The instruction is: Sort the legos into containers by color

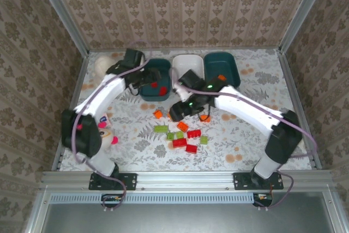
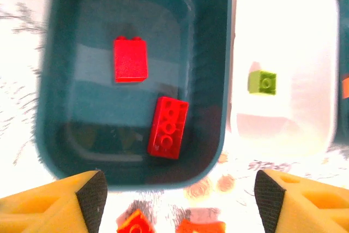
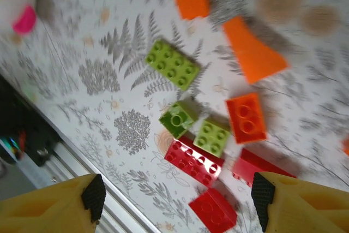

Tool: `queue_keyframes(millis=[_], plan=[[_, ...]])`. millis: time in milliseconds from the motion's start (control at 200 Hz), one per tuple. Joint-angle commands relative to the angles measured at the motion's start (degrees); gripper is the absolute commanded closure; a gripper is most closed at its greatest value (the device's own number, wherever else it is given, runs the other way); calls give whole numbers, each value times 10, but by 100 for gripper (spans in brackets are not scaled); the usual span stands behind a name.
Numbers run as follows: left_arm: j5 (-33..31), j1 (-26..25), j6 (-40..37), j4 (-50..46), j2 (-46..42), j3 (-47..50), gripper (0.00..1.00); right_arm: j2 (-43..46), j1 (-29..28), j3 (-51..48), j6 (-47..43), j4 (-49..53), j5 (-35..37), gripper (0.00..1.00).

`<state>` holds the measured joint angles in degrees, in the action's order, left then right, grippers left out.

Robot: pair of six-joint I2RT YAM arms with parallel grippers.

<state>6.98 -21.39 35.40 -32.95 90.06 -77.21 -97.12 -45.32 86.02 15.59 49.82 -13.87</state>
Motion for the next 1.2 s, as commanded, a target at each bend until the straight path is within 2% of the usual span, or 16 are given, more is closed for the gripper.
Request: queue_keyframes(millis=[0, 270, 370, 475, 645, 905, 1195], plan=[[-17, 17, 66, -2, -98, 90, 22, -84, -38, 53, -92, 33, 36, 27], [-75, 32, 125, -79, -380, 274, 18, -254, -85, 183, -158, 58, 108, 23], [-87, 40, 146, -109, -467, 308, 18, -293, -89, 214, -155, 65, 139, 20], [-91, 41, 156, -145, -522, 318, 17, -322, -94, 236, -158, 69, 173, 17], [-87, 42, 151, -183, -543, 311, 18, -361, -95, 263, -156, 77, 178, 17], [-82, 42, 133, -187, -534, 295, 18, -391, -110, 270, -144, 82, 173, 24], [-78, 42, 135, -177, -533, 301, 18, -396, -109, 253, -120, 86, 209, 54]])
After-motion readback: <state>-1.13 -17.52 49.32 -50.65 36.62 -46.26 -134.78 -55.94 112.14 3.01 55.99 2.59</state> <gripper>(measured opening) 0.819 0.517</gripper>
